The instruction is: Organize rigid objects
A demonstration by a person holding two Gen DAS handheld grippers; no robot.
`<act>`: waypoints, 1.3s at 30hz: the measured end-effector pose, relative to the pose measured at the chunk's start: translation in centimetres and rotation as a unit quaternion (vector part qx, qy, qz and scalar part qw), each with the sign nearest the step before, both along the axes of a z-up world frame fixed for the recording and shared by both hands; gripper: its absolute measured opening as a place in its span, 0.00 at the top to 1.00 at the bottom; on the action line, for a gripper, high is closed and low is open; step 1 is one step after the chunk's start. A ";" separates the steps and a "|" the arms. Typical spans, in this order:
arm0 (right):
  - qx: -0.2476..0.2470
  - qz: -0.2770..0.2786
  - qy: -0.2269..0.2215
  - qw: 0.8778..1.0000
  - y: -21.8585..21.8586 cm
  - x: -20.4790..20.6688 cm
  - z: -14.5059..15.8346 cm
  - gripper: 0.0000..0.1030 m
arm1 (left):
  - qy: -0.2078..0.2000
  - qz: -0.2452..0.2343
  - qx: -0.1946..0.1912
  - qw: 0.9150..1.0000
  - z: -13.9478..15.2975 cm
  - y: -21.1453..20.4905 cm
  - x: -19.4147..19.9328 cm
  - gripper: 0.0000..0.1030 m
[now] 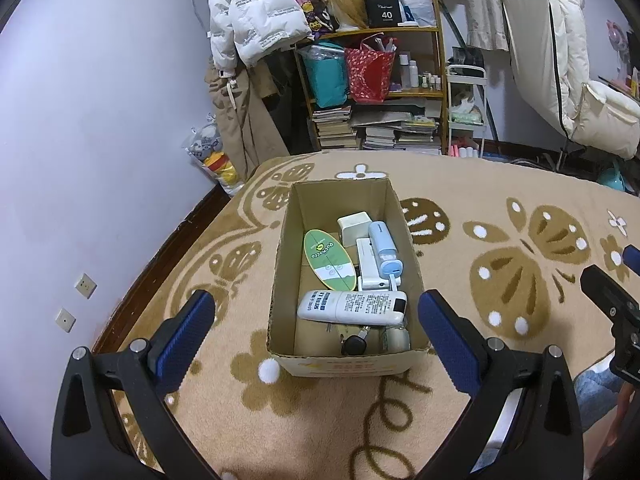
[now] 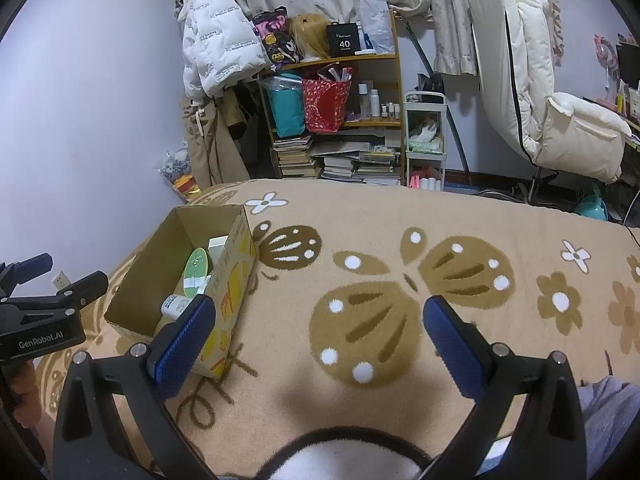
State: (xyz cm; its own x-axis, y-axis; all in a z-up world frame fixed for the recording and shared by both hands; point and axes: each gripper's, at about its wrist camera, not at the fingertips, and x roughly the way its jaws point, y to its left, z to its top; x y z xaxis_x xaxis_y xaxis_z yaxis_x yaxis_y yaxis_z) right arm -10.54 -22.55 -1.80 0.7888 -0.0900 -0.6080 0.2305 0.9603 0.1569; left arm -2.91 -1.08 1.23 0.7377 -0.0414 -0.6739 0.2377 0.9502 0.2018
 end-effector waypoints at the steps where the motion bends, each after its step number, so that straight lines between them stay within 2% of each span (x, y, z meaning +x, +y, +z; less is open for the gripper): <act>1: 0.000 0.000 0.000 1.000 0.0 0.0 0.0 0.00 | -0.001 0.000 0.002 1.000 -0.1 -0.1 0.0 0.02; 15: 0.000 0.000 0.000 1.000 0.0 0.0 0.0 0.00 | -0.002 0.013 0.009 1.000 -0.1 -0.1 0.0 0.02; 39: 0.000 0.001 0.000 1.000 0.0 0.0 0.0 0.00 | 0.010 0.006 0.010 1.000 -0.4 -0.2 0.1 0.02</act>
State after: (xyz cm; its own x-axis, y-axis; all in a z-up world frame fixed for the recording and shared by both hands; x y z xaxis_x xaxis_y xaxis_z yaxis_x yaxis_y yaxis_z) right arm -10.55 -22.59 -1.81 0.7891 -0.0893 -0.6077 0.2292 0.9607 0.1565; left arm -2.78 -1.27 0.85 0.7248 -0.0190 -0.6887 0.2303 0.9488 0.2162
